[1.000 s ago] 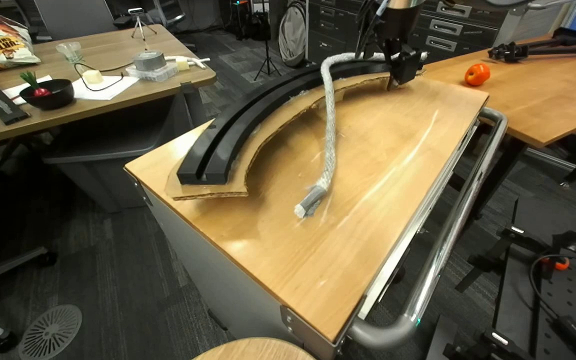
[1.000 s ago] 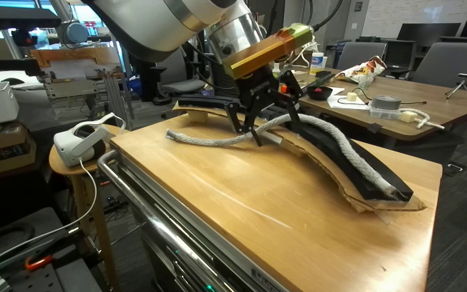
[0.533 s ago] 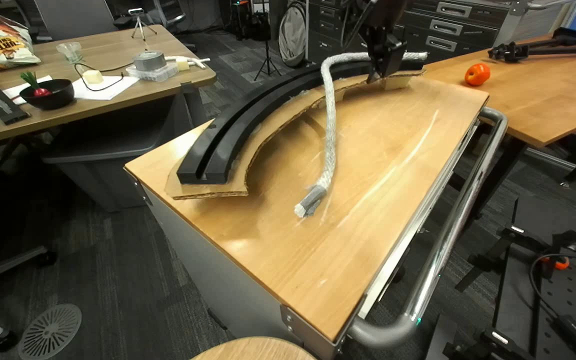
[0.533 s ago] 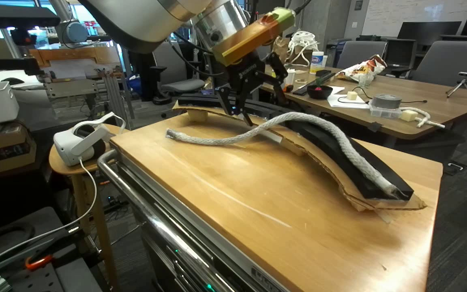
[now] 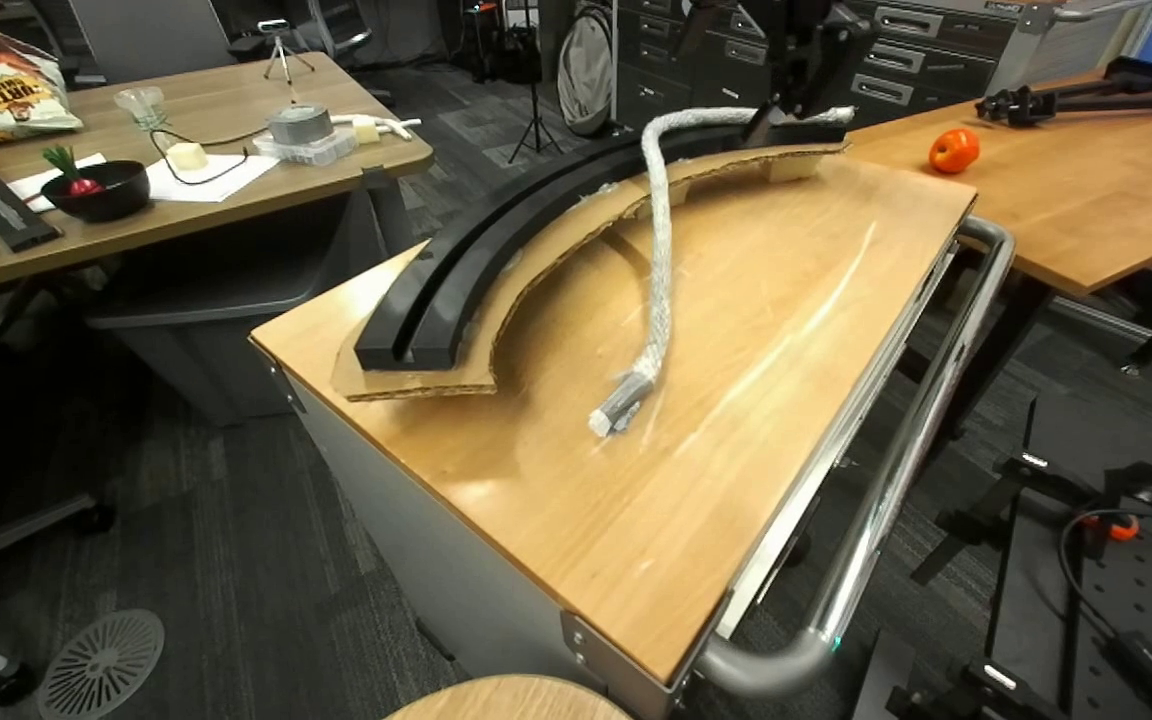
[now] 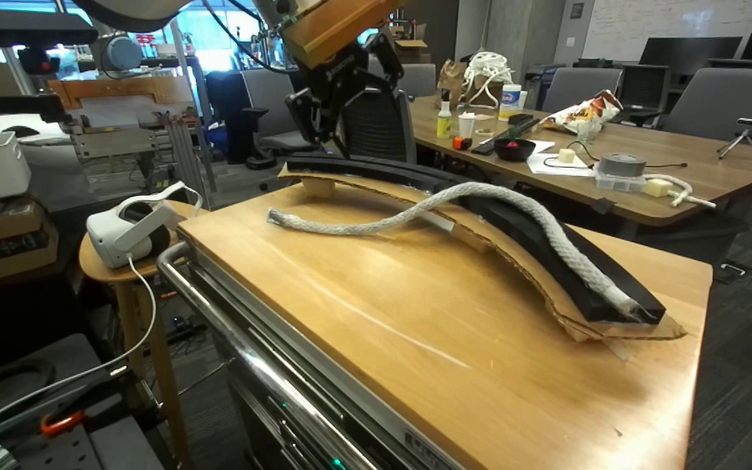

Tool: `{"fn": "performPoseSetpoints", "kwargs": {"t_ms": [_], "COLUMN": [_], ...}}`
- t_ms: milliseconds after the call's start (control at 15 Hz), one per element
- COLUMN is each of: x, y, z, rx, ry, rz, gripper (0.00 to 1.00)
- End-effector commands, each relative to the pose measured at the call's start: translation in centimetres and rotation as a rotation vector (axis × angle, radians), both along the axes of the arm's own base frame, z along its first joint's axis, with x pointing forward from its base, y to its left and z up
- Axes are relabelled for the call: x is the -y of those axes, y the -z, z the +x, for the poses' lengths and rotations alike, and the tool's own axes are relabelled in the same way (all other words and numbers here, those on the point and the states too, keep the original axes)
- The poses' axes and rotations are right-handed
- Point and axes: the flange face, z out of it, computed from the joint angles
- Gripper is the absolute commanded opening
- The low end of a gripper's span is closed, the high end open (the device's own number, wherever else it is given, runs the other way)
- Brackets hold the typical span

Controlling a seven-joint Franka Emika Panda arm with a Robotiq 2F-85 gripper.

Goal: Place the rope along the middle of the black object

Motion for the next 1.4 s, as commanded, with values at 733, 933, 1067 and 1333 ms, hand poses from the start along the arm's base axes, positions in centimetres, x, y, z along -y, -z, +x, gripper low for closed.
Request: {"fn": "performPoseSetpoints", "kwargs": {"t_ms": [733,933,1067,1333], "x": [-0.2,-0.2,-0.2,-3.9], "y": [0.9,0.9,0.9,1.5], "z": [-1.4,-1.4,-1.4,-1.7], "rx": [-0.038,-0.038,-0.038,-0.175], "ry": [-0.014,-0.014,-0.014,-0.207], "rz": [0.006,0.006,0.006,0.053], "gripper": [1.0,1.0,1.0,1.0]}}
